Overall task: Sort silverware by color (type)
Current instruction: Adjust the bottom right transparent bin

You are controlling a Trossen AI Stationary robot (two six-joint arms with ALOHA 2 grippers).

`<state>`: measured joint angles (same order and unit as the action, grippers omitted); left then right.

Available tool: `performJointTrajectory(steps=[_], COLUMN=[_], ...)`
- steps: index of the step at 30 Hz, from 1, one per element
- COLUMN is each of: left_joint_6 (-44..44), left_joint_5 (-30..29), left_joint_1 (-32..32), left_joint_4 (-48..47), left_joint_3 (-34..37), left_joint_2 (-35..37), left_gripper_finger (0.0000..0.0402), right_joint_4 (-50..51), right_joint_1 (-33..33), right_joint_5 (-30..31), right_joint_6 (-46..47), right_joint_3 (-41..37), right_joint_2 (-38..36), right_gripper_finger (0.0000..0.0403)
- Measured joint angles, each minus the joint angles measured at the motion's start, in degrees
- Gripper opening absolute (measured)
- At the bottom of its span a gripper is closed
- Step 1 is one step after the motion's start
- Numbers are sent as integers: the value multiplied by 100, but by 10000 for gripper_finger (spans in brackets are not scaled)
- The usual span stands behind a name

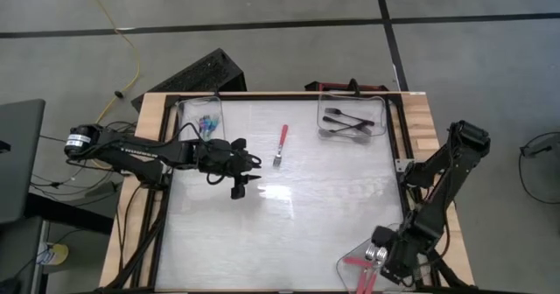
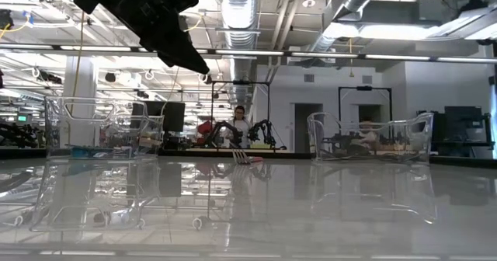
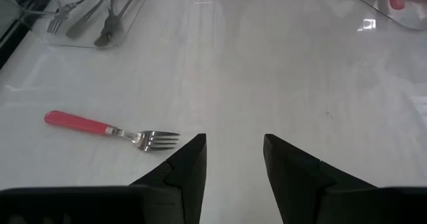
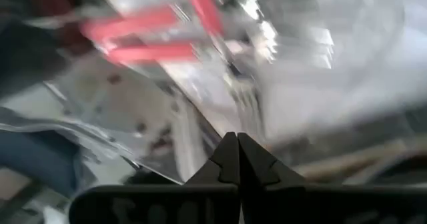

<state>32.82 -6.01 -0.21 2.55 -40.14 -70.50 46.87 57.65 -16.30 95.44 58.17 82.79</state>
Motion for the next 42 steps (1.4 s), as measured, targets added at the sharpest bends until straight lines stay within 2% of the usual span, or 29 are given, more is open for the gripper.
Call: performJointTrajectory(steps=[3,10,13,18,31,42], left_joint_6=[2,11,22,42,-20,-66], left_joint_5=[2,3,8,20,19,19], left_joint_1=[37,55,55,53,53,53], left_joint_4=[0,-1,-2,-9,-52,-54], left_joint_3=[1,0,2,2,2,2], left_joint_2=[0,0,0,0,0,0], left_gripper_finger=[135,135,135,135,135,135], right_joint_4=[-26,658,839,1393,1813,1833], right_joint_1=[-347,-1083,-1403,-1708,-1593,-1412], right_joint_5=[274,275,274,-64,-941,-1401], right_joint_6=[-498,-1806,-2093,-2417,-2121,-1678], right_joint_3=[91,88,34,-94,-525,-575], right_joint_2=[-39,288,281,264,264,257], right_gripper_finger=[13,13,13,13,13,13])
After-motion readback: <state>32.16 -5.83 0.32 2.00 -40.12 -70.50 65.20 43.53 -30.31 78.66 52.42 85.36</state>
